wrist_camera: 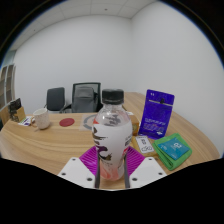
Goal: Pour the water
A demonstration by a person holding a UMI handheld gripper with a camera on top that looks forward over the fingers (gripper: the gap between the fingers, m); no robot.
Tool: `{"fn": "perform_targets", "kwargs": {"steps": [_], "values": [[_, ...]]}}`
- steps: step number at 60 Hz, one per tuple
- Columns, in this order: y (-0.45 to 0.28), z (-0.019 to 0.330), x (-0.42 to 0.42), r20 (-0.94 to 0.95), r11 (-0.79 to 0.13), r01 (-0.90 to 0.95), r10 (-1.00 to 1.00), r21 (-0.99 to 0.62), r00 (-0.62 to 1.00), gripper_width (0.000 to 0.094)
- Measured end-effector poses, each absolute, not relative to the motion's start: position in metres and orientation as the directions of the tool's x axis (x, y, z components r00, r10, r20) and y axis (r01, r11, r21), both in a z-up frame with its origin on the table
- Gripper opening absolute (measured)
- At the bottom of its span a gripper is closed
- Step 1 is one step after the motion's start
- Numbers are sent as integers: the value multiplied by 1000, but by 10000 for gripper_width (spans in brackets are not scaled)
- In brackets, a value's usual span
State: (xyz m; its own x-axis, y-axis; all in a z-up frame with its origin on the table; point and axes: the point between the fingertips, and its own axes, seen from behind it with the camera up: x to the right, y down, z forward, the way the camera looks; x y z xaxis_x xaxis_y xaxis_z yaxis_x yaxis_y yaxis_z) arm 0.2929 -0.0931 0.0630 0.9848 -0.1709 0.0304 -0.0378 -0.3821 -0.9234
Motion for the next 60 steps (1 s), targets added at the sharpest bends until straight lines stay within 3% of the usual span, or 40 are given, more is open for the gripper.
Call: {"fn": "perform_targets", "kwargs": {"steps": [2,14,21,31,39,47,60], "values": [[-93,66,292,38,-382,-33,-176,-924,984,311],[-87,96,292,123,-382,33,-213,-923,969,310],[-75,140,291,233,-374,133,-236,-918,943,311],[-36,218,273,544,-383,435,-246,-815,802,310],[14,263,237,791,-408,685,-200,-604,578,310],[67,276,180,952,-399,864,-113,-306,285,310],[132,234,106,974,-358,906,67,225,-215,307]]}}
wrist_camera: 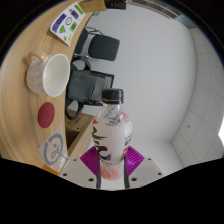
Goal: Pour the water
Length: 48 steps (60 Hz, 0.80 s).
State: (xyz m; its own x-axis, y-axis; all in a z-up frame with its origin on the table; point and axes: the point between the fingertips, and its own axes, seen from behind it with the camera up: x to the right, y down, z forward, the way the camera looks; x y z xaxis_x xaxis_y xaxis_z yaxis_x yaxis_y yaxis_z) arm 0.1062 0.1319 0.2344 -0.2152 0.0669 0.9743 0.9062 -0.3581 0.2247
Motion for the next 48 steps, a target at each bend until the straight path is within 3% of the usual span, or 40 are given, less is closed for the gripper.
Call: {"fn": "perform_targets", "kwargs": {"steps": [12,26,31,37,42,48], "values": [[160,193,76,813,-260,770,161,582,-560,308],[161,185,76,850,-274,805,196,526,-489,309],[157,189,80,941,-301,895,185,329,-284,307],[148,203,76,985,-346,936,124,-68,118,307],[147,213,70,878,-315,851,97,-419,468,310],[152,227,66,642,-283,627,49,-726,765,310]]}}
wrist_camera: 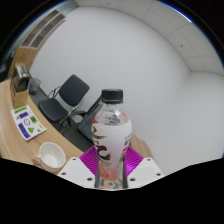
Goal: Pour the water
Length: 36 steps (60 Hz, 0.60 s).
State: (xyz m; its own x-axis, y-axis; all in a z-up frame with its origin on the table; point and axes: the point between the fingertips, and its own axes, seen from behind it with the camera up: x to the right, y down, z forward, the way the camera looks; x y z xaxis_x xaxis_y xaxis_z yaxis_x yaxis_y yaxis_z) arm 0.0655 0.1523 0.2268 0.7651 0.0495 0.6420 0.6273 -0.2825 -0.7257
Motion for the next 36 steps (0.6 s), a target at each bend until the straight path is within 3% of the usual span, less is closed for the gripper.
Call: {"fn": "perform_targets", "kwargs": {"steps": [5,14,36], "values": [[158,223,70,405,-272,395,19,-878,914,309],[176,167,78,78,-309,74,1,-948,997,309],[199,70,83,4,-373,8,10,-928,1000,314]]}}
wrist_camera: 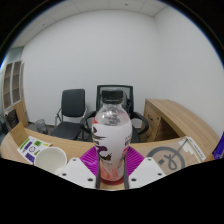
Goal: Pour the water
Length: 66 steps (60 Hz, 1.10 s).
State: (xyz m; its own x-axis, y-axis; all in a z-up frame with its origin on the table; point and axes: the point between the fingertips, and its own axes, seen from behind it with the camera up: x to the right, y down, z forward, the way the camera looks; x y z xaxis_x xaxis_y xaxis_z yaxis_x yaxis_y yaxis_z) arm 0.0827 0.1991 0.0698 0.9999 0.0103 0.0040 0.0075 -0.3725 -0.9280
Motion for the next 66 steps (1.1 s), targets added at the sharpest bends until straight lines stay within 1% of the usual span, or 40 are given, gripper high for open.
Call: {"fn": "perform_targets", "kwargs": {"steps": [1,3,4,7,12,15,16,17,20,22,23,26,32,40,46,53,61,66], "values": [[197,64,83,8,-381,11,9,-925,1000,324],[199,71,84,10,-340,13,9,-940,1000,318],[198,67,86,12,-349,13,6,-937,1000,319],[197,70,84,4,-338,4,0,-941,1000,333],[198,71,84,-11,-343,-13,-7,-939,1000,443],[198,67,82,-23,-367,-25,-9,-930,1000,509],[196,65,83,-27,-385,-29,-12,-923,1000,551],[193,63,86,-30,-404,-35,-19,-914,999,618],[187,60,89,-38,-436,-47,-29,-899,999,871],[180,60,92,-37,-452,-52,-43,-891,998,832],[176,61,95,-35,-459,-57,-56,-887,998,827],[161,68,96,-36,-472,-66,-72,-879,997,862],[115,86,91,-27,-507,-66,-85,-859,996,857],[33,124,81,19,-548,-39,-100,-836,995,858],[-26,153,64,56,-562,-2,-87,-827,995,853],[-85,179,48,97,-577,25,-93,-816,991,858],[-132,198,31,92,-582,3,-123,-813,988,857],[-151,203,24,90,-583,-10,-142,-812,986,858]]}}
